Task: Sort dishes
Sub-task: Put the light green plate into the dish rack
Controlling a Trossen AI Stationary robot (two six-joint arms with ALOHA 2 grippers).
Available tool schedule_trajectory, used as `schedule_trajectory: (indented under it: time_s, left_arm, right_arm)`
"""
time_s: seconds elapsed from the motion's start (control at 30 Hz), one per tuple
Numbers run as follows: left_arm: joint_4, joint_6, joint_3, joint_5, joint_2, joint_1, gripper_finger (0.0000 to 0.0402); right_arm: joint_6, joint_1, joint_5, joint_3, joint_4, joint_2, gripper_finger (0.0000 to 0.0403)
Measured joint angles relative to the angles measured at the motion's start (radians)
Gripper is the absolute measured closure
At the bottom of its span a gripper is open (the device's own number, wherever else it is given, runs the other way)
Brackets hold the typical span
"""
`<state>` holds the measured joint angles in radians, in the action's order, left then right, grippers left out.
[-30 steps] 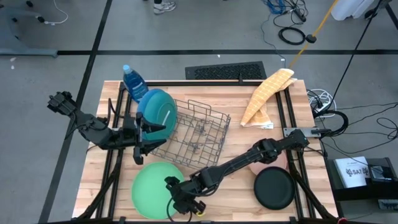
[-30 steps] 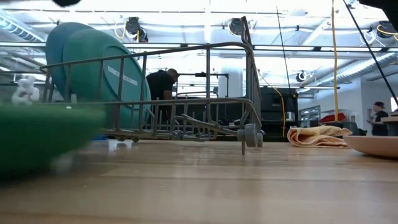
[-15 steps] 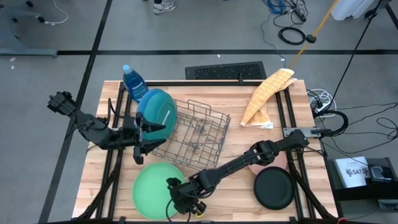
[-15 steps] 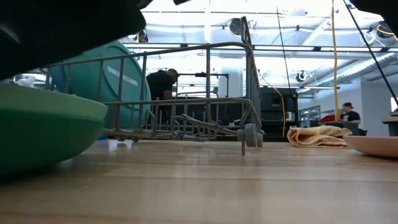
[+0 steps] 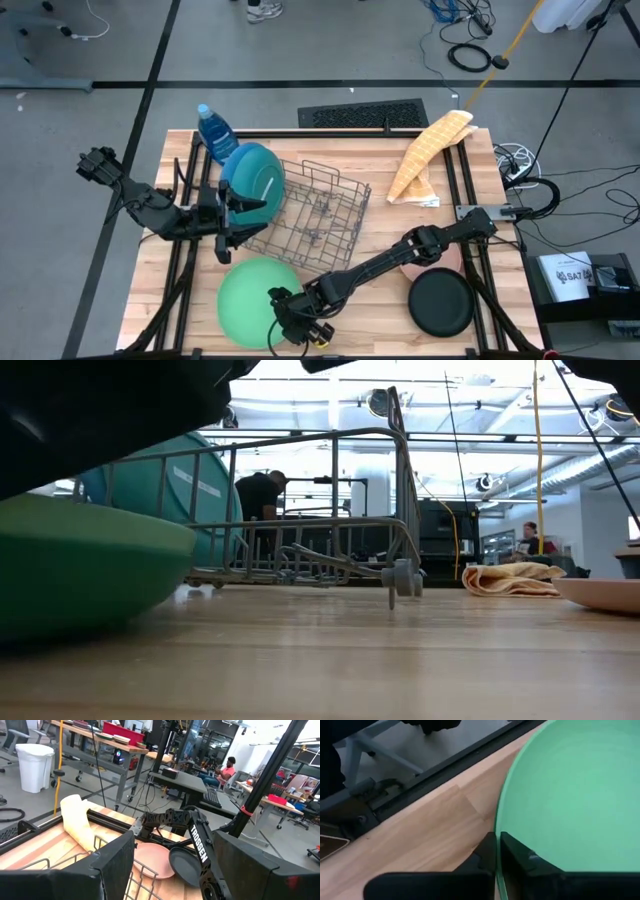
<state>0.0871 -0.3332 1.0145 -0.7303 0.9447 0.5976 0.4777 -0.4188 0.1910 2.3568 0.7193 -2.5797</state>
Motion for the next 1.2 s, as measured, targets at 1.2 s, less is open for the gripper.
schedule_trajectory:
  time_s: [1.2]
  left_arm:
    - [-0.081, 0.128, 0.044, 0.374, -0.001, 0.001, 0.0134]
  right_arm:
    - [0.125, 0.017, 0.102, -0.001, 0.226, 0.391, 0.0402]
